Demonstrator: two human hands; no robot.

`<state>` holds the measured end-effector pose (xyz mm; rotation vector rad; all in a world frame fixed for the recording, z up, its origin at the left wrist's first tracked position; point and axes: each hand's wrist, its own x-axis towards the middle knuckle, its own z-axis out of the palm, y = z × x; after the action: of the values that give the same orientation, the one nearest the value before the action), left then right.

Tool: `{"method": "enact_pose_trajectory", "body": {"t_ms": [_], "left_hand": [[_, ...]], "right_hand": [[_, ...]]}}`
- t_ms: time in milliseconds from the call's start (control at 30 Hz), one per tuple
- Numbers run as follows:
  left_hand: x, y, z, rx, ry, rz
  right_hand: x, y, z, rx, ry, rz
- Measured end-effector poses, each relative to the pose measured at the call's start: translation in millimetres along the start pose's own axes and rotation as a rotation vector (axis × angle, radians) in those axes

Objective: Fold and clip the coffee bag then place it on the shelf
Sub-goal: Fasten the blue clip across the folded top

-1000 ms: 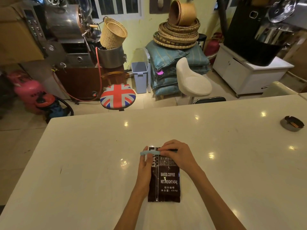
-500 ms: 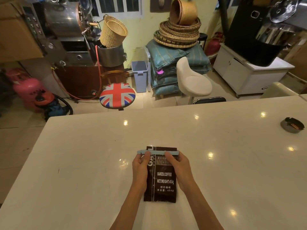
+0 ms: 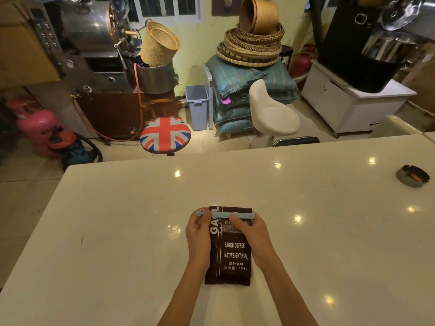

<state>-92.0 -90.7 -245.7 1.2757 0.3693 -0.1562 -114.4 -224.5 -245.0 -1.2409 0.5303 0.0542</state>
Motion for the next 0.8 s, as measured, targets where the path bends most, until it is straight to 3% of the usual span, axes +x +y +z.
{"method": "enact_pose_trajectory", "body": {"t_ms": [167, 667, 800], "left_hand": [[-2, 7, -3, -0.074, -0.093, -0.04], [-4, 8, 14, -0.078, 0.14, 0.081], [-7, 5, 9, -0.002, -0.062, 0.092]], "right_hand": [[3, 1, 0, -0.008, 0.049, -0.022], [3, 5, 6, -0.06, 0.082, -0.103], [3, -2, 1, -0.115, 0.046, -0.157]]}}
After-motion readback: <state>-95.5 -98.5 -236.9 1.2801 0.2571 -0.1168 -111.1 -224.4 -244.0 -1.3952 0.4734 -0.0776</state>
